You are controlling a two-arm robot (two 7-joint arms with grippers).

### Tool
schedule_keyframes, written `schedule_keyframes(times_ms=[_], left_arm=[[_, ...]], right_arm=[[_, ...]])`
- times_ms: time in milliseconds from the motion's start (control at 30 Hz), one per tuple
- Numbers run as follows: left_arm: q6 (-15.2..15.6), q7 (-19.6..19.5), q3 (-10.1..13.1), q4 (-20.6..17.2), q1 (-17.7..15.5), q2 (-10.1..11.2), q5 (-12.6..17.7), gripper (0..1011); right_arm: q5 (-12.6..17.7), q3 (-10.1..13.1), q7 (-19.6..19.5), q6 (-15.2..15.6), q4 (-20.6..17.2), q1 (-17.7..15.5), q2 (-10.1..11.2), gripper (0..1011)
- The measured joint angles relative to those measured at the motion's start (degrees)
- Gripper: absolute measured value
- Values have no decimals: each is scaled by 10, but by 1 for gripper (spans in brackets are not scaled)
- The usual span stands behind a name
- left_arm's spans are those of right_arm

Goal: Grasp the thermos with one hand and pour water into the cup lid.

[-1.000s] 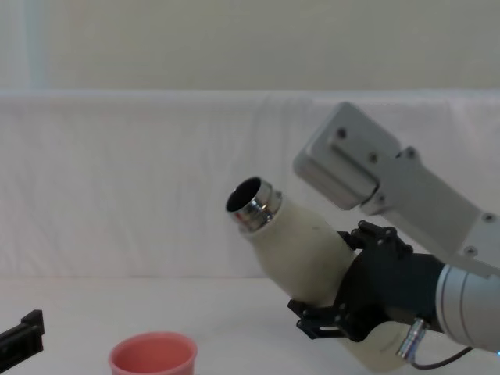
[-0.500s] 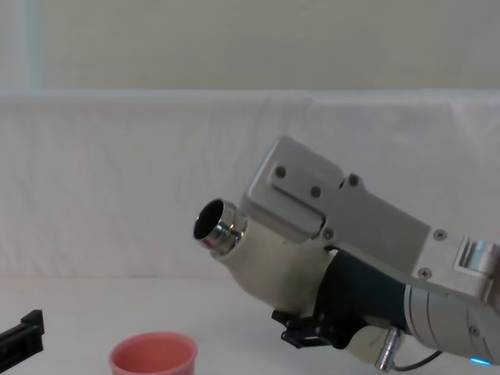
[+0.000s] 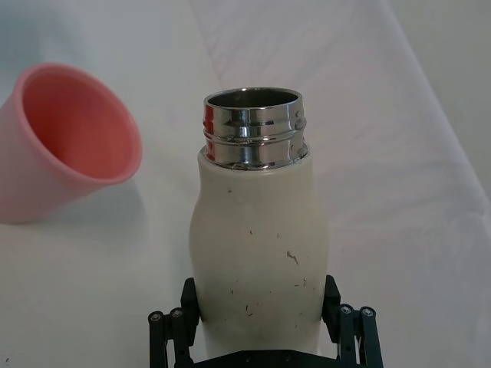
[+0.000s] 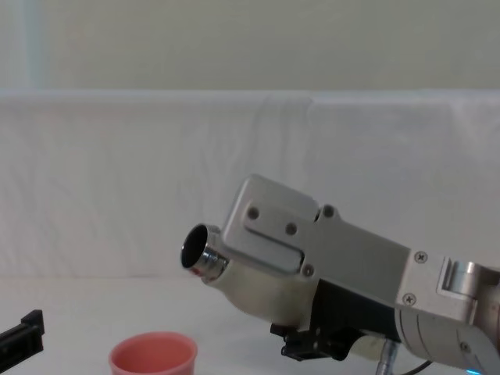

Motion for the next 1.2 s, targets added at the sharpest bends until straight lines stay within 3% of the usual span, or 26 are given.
schedule_keyframes(times_ms=[300, 1200], left_arm=[[0, 0, 0, 0, 0, 0, 0, 1001], [0, 0, 0, 0, 0, 0, 0, 1001]], right_arm=[[-40, -6, 7, 0, 3, 1, -1, 957], [-125, -7, 31, -10, 12, 5, -11, 957]])
